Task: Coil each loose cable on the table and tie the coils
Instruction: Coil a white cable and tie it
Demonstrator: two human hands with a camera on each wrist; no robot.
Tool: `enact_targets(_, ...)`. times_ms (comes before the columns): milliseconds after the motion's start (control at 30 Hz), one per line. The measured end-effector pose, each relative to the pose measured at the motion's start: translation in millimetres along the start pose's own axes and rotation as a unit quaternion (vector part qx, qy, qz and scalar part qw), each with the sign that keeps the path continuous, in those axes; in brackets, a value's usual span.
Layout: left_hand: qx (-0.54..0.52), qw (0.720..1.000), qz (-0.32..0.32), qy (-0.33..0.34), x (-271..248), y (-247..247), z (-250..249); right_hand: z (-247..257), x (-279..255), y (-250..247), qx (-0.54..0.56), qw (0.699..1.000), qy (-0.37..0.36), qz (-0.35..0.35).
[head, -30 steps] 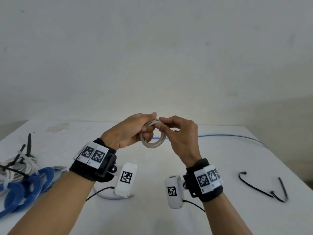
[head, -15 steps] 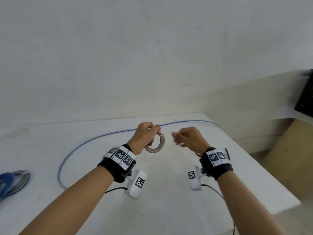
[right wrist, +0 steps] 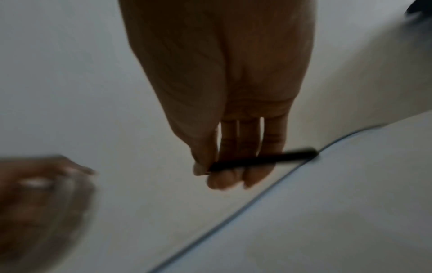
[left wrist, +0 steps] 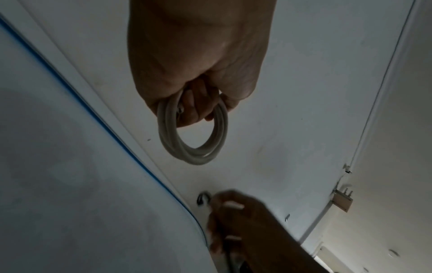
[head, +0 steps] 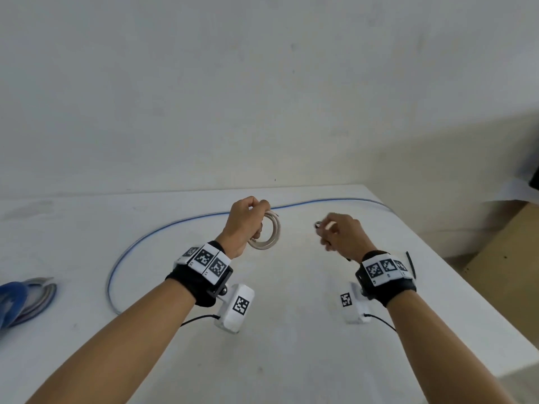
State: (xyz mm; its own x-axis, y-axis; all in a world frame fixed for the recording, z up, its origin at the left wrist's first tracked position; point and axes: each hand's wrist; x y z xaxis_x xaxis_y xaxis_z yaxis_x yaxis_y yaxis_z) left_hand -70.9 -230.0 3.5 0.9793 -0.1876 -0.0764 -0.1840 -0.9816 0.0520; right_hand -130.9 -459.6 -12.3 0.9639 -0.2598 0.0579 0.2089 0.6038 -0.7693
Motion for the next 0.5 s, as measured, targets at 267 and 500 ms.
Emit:
enact_targets(267, -0.028, 0.995, -0.091, 0.03, 28.6, -81.6, 10.2, 133.3, 4.0, 60.1, 0.009, 0.955, -0.235, 0.181)
enact_targets(500, 0.044, 0.986, -0.146, 0.071, 35.9, -139.7, 20.4, 192.7, 33.5, 124.3, -0.176, 0.931, -0.278, 0.155)
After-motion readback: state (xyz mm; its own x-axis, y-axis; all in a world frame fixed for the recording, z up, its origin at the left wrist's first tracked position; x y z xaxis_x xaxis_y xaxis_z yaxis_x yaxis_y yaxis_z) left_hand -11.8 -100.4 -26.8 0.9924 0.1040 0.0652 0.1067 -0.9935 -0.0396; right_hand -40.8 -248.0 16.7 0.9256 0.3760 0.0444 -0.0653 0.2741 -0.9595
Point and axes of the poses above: each hand's wrist, its own x-axis towards the middle knuckle, its own y-axis out of the palm, z = x × y, and after that the axes turned 4 degrees about -x, right-handed
